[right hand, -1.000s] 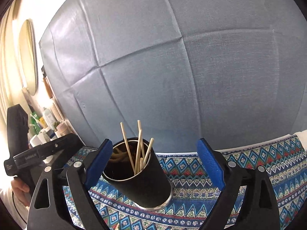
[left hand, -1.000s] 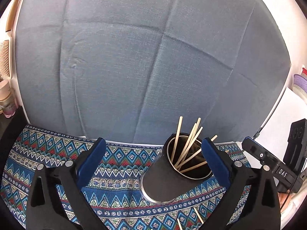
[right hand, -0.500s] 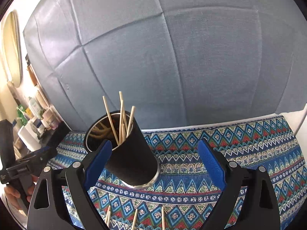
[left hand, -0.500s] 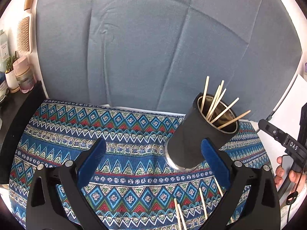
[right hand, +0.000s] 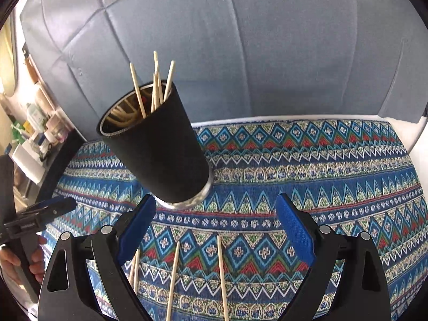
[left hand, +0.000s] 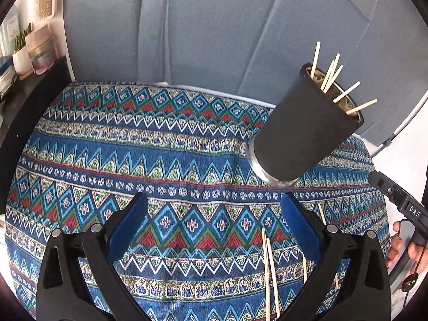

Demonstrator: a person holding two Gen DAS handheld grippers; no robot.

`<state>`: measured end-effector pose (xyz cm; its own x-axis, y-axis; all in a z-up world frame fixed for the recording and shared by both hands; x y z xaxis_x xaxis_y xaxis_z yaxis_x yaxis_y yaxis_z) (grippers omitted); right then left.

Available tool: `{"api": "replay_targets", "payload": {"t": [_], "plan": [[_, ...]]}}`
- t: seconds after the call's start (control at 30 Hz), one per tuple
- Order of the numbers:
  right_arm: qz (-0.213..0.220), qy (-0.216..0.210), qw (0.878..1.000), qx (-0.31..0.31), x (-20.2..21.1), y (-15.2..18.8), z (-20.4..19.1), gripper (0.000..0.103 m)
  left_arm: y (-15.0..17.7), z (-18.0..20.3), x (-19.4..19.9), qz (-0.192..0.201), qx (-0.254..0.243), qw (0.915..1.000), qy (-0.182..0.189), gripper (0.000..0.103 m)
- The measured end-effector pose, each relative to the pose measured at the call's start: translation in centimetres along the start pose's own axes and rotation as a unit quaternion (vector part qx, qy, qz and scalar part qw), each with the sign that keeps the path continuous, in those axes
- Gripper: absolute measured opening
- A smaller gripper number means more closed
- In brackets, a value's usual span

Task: Organize utensils
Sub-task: 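Move both open tools back down toward the remaining sticks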

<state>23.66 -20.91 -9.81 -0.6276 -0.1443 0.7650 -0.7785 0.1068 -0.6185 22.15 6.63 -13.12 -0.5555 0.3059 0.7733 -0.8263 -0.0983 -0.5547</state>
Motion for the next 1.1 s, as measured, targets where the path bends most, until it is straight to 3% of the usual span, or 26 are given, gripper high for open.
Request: {"api": "replay_targets", "payload": {"t": [0.3, 0.53, 1.1], "plan": [[-0.075, 0.017, 0.997, 0.018, -1.8, 6.6, 1.0, 0.087, 4.9, 1.0, -2.1, -0.085, 0.009, 0.9964, 0.004, 0.097], [-0.111, 0.027, 0.993, 0.038, -2.4, 10.1, 1.3, 0.087, 8.3, 2.3, -2.7, -0.139, 0.005, 0.9903, 0.003, 0.097], [-0.144, 0.046, 0.986, 0.069, -2.9, 13.9, 1.4, 0.087, 11.2, 4.8, -4.7, -0.184, -0.051, 0.9796, -0.061, 0.097]]}}
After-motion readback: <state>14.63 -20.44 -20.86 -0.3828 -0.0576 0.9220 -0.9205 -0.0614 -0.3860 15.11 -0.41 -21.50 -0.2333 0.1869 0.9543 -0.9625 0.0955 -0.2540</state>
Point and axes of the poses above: each gripper's, at about its wrist camera, not at the fingertips, and x roughly against the way its jaws point, z to its right, y to its underside, the point moved 9 cm from there along -x, roughly the way its jaws point, and after that the axes turned 4 degrees about y, right-handed, at the moved point
